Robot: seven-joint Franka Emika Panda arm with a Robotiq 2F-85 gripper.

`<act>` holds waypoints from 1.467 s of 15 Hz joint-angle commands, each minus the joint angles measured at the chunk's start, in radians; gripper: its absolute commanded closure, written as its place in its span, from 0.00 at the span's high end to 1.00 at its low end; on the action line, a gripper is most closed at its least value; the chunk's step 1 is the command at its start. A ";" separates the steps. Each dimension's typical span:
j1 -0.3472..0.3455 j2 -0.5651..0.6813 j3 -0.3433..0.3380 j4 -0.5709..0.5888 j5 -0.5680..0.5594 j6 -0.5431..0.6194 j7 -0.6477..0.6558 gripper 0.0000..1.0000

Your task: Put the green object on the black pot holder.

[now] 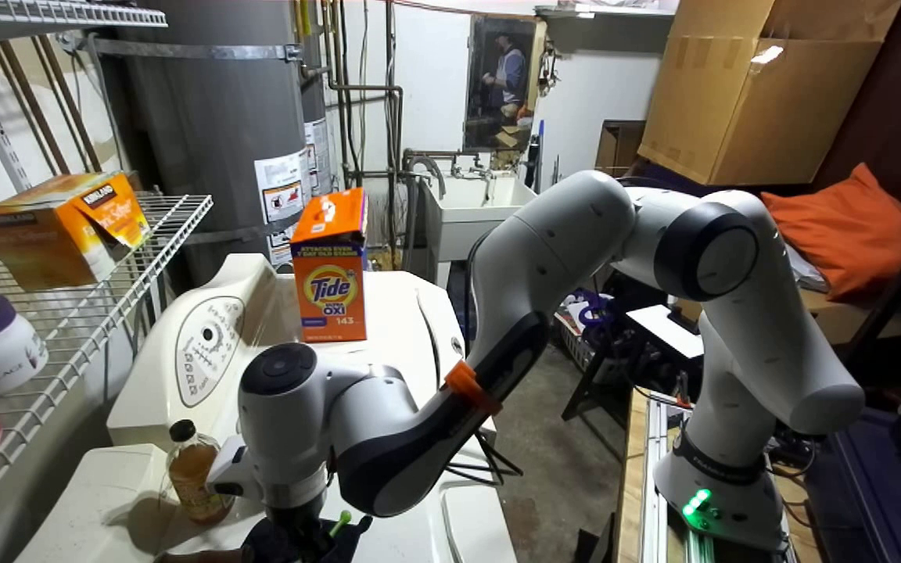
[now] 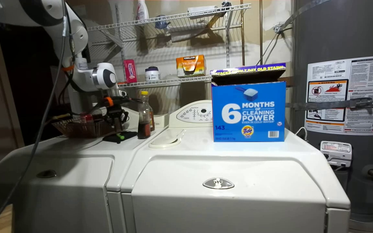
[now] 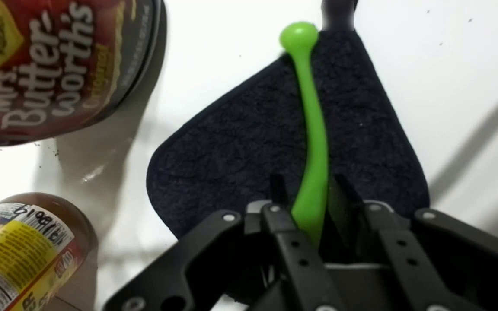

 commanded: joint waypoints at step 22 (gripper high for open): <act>-0.150 -0.549 0.110 -0.347 0.594 -0.347 0.305 1.00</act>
